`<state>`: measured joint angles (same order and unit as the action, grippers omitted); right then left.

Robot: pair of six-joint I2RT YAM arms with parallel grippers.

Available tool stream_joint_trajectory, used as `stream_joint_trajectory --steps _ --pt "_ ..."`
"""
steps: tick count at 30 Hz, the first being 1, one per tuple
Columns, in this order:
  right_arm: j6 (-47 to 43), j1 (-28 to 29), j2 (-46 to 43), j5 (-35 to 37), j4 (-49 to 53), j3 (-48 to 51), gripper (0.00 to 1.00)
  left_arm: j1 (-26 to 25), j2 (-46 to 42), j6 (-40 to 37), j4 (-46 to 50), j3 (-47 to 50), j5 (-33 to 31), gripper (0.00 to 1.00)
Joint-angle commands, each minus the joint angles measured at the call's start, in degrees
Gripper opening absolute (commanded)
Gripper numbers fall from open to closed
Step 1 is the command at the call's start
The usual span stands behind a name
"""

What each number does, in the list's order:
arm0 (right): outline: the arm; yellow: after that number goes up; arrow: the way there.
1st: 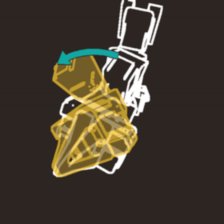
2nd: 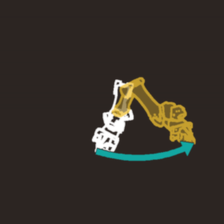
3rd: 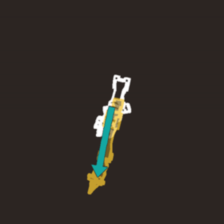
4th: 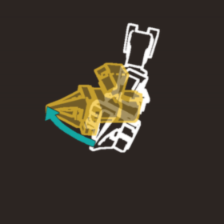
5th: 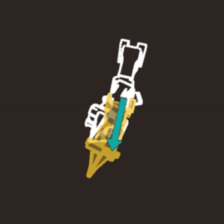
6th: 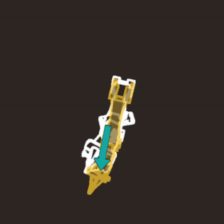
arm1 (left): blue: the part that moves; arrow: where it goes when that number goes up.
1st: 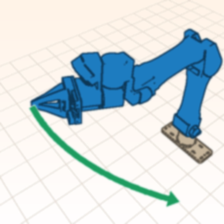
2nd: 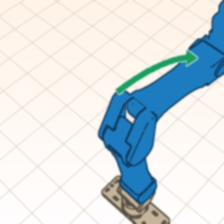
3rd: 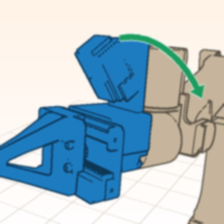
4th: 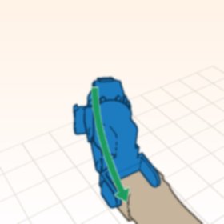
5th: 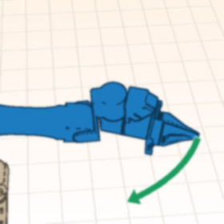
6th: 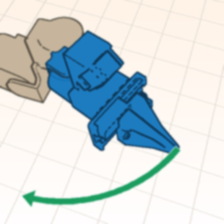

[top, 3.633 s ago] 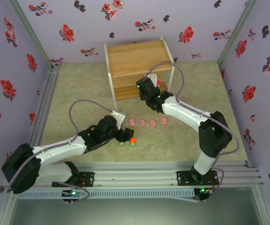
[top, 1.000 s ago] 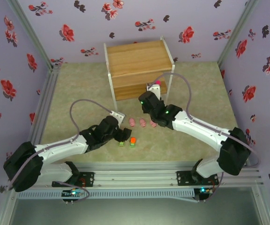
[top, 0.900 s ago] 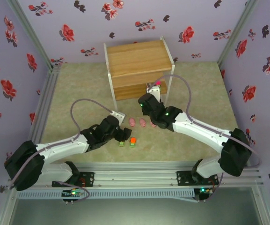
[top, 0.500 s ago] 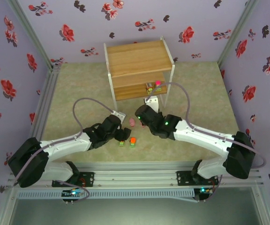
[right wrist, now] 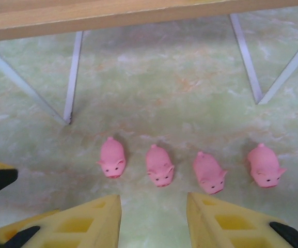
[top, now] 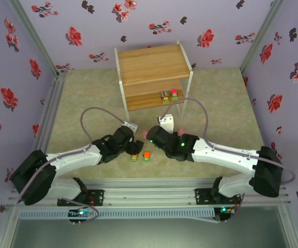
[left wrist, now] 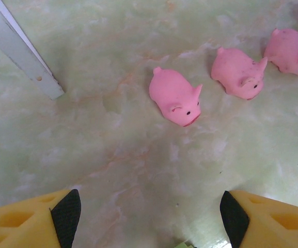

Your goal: Place and organize the plastic toys onto the shelf

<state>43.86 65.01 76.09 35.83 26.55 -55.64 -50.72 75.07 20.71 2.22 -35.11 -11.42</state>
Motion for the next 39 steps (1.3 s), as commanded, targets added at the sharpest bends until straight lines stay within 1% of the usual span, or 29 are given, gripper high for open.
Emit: stream_joint_trajectory --steps 1,15,21,26,28,32,39 --pt "3.9 2.3 1.3 1.4 1.1 0.4 0.38 0.5 0.4 1.0 0.6 -1.5 -0.7 0.75" --pt "11.6 8.3 6.2 0.3 -0.1 2.0 0.37 1.6 0.3 1.5 1.2 -1.4 -0.2 0.75" --pt "13.7 9.6 7.9 -0.5 -2.1 3.3 0.37 2.1 -1.2 1.5 1.4 -0.6 0.0 0.75" --pt "15.1 10.9 9.3 -0.6 -3.0 4.1 0.37 2.4 -4.2 2.2 1.7 0.8 -2.2 0.76" --pt "15.6 11.1 9.0 -0.6 -3.5 5.0 0.37 2.4 -4.6 3.4 3.0 0.9 -3.4 0.76" --pt "16.1 11.1 7.4 -0.5 -4.3 7.2 0.37 2.1 -5.9 7.0 3.8 3.0 -3.6 0.76" --pt "17.3 11.8 8.6 -1.6 -6.6 9.0 0.36 -0.8 -12.5 10.3 6.4 6.6 -6.0 0.76"
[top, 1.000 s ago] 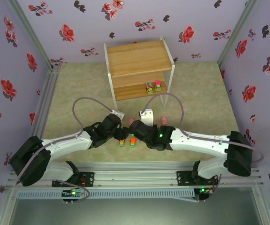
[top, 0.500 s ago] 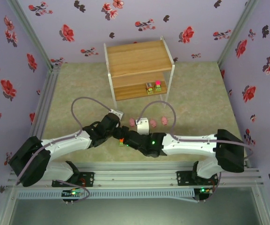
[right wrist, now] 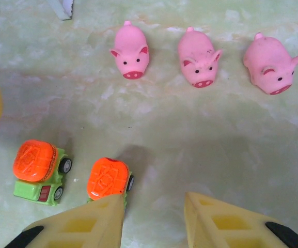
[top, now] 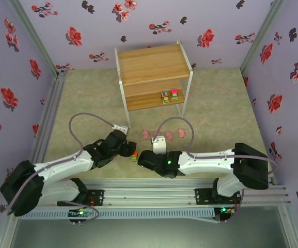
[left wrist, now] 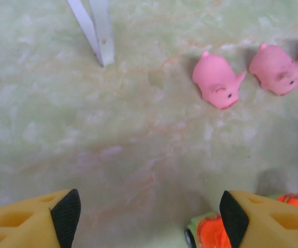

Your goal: Place and organize the plastic toys onto the shelf

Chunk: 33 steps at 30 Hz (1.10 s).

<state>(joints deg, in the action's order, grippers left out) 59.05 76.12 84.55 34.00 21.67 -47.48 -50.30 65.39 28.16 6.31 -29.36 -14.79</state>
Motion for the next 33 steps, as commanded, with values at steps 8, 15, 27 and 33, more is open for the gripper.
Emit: stream_joint_trajectory --steps 8,15,27,33 --pt "1.9 0.4 -1.1 1.7 -1.5 2.3 0.36 -8.0 -9.2 8.7 8.8 1.8 -8.5 0.74" --pt "1.9 -0.9 -3.5 1.7 -1.5 4.7 0.32 -14.5 -6.1 15.7 11.7 0.9 -13.4 0.69" --pt "1.1 -2.3 -6.8 1.3 -1.6 7.4 0.32 -21.0 4.1 24.8 12.8 -3.0 -16.9 0.68" --pt "1.1 -2.5 -6.8 0.9 -2.7 8.1 0.32 -21.0 6.1 26.2 12.2 -3.6 -17.2 0.68"
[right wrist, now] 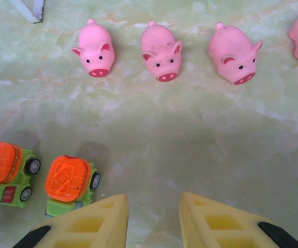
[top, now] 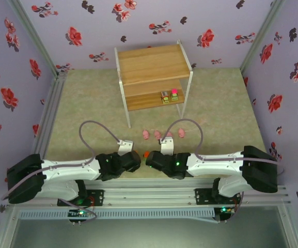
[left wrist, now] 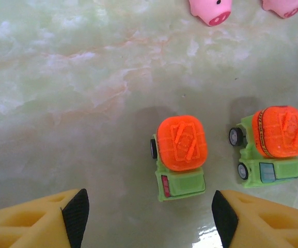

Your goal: Place and organize the plastic toys onto the shelf

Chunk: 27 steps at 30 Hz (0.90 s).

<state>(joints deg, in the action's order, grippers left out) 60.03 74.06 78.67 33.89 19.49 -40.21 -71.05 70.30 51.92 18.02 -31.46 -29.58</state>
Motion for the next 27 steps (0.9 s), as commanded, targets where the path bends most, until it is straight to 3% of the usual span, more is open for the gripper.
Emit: stream_joint_trajectory --steps 1,27 --pt "0.1 -0.5 -1.1 0.9 -0.6 1.0 0.32 -0.3 1.7 2.6 0.4 -1.6 -2.4 0.68" --pt "0.2 -1.2 -3.6 1.1 -0.8 3.0 0.28 0.7 10.5 4.3 0.1 -5.9 -0.6 0.61"
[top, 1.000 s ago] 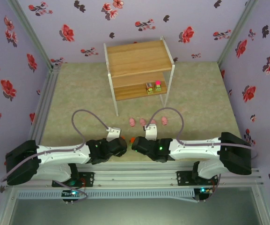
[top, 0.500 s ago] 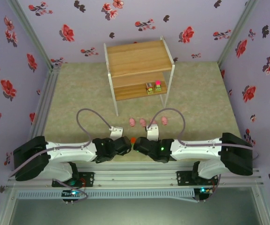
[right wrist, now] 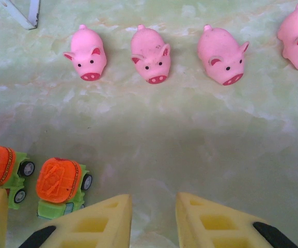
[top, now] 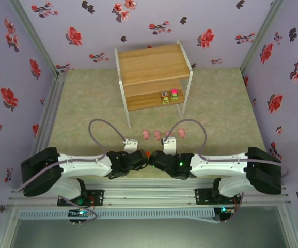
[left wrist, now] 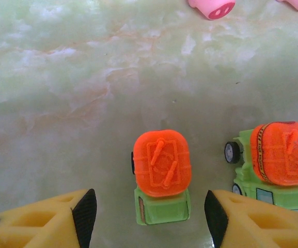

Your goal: Place and organize the plastic toys onto the shelf

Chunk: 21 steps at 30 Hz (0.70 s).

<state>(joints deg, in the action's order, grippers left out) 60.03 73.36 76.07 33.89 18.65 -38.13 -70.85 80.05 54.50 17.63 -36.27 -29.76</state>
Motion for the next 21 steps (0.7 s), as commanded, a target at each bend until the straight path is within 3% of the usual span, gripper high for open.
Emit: stream_joint_trajectory --steps 1,21 --pt "0.2 -0.5 -1.1 1.1 0.1 1.0 0.28 0.7 0.9 1.7 0.3 -1.0 -0.1 0.6" --pt "0.4 -0.8 -1.7 1.2 0.1 1.8 0.27 2.6 3.8 0.9 -0.6 -1.9 3.2 0.54"
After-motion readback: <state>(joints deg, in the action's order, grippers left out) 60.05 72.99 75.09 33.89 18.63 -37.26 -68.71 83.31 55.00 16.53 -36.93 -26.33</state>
